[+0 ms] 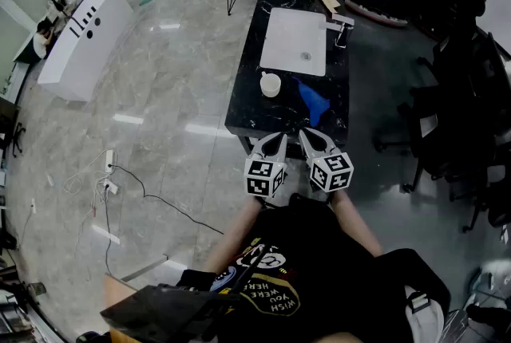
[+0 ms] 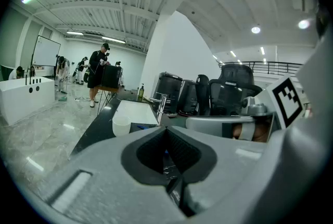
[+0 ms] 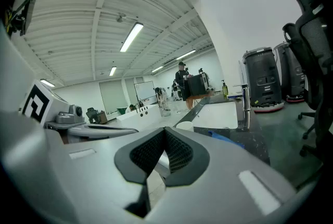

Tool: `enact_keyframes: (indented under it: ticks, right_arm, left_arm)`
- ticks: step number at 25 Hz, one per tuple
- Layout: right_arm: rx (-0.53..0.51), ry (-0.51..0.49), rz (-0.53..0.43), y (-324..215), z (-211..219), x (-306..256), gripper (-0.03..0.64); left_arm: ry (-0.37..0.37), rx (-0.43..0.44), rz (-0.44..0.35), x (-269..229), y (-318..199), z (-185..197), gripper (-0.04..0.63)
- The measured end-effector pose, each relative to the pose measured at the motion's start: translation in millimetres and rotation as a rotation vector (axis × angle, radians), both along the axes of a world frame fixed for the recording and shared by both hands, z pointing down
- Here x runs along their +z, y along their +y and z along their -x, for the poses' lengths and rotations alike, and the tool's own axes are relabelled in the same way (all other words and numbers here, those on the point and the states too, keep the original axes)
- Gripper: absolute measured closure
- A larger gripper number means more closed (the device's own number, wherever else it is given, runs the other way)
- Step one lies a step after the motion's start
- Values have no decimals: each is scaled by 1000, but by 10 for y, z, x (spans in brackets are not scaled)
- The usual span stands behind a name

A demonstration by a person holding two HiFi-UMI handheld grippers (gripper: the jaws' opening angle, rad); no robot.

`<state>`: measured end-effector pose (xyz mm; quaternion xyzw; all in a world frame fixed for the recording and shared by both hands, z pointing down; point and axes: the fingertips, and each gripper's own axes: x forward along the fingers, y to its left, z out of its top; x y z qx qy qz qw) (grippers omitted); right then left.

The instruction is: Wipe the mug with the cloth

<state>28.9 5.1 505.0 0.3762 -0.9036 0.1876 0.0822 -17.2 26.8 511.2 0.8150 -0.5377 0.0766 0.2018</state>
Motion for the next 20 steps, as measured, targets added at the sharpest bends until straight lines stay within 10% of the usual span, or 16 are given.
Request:
enact_keyframes:
  ticks: [20]
  right_arm:
    - [5,17,-19,36,82,23,614]
  left_arm:
    - [26,-7,7,14,67,137,591]
